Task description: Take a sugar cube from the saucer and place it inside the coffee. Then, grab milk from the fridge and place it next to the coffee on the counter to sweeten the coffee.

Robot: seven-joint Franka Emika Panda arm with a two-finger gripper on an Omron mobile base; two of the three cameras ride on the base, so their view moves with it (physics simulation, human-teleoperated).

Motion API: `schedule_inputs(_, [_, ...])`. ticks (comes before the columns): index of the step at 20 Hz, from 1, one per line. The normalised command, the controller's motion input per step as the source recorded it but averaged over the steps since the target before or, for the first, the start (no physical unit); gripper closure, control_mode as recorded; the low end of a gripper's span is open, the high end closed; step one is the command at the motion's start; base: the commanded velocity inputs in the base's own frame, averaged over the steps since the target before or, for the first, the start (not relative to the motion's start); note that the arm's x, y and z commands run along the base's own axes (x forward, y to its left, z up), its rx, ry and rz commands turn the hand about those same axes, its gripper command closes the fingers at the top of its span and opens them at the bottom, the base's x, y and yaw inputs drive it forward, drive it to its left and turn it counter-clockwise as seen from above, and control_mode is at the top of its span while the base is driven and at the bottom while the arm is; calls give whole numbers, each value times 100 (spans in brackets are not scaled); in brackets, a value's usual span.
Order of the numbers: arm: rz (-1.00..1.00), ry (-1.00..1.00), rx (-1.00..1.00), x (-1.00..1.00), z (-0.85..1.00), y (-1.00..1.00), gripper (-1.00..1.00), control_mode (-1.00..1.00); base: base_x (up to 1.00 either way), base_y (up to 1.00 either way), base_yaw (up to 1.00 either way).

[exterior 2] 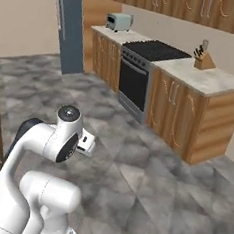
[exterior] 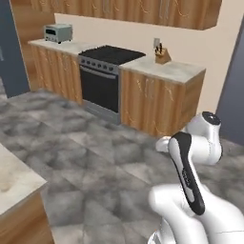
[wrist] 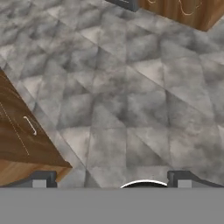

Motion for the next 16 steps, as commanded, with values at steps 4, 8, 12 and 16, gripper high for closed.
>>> schedule_inputs(4, [0,0,0,0,0,0,-100,100,100,-19,64])
schedule_inputs(8, [0,0,0,0,0,0,-100,100,100,-24,63])
schedule_inputs(12, [0,0,0,0,0,0,-100,100,100,-25,53])
schedule_inputs(16, [0,0,0,0,0,0,-100,100,100,-16,43])
